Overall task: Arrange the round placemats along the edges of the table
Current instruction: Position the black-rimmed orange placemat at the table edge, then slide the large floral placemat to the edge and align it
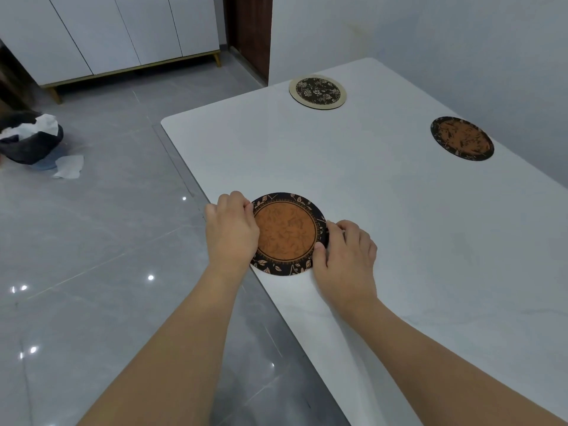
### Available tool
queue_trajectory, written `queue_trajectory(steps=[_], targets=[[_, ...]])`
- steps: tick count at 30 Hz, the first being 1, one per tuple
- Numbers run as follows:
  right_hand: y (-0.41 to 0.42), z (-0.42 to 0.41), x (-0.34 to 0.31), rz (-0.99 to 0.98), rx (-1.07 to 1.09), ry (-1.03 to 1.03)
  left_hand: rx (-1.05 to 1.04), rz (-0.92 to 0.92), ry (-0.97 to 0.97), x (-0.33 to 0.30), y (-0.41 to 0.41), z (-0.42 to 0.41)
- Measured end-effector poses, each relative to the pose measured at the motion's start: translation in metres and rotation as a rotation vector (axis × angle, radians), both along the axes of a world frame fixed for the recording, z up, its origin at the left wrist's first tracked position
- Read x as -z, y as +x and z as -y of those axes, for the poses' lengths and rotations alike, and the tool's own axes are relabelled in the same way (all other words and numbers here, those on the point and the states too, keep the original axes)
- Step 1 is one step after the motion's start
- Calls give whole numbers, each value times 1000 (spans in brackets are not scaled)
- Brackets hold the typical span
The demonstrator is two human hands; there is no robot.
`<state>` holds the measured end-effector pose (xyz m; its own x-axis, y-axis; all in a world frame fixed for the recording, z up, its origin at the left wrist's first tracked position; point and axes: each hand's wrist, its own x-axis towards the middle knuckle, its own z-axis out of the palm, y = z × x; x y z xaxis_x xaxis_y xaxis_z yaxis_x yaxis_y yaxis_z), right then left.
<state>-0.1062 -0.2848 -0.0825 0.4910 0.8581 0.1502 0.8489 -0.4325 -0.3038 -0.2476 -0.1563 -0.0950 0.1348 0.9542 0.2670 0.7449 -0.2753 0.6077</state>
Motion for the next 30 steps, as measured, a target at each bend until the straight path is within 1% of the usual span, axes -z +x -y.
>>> queue_trajectory(steps=[3, 5, 7, 8, 10, 14, 18, 21, 23, 26, 30], targets=[[4, 5, -9, -113, -47, -20, 32, -231, 102, -5, -3, 1], [7, 14, -23, -220, -67, -15, -16, -353, 84, -19, -5, 5], [13, 31, -43, -302, -67, 5, -50, -399, 94, -36, -5, 17], [19, 42, -55, -325, -72, 10, -34, -417, 117, -44, -2, 27], [35, 72, -78, -343, -89, -3, 70, -447, 172, -61, 11, 54], [74, 157, -120, -339, -40, -32, 286, -392, 228, -100, 62, 125], [116, 265, -160, -347, 54, -39, 399, -287, 216, -142, 122, 217], [147, 357, -189, -333, 129, -31, 458, -252, 175, -171, 157, 299], [168, 416, -208, -327, 181, -18, 482, -242, 140, -185, 174, 354], [192, 492, -232, -326, 267, 27, 555, -275, 121, -202, 196, 428], [211, 571, -250, -345, 367, 1, 633, -298, 33, -221, 229, 500]])
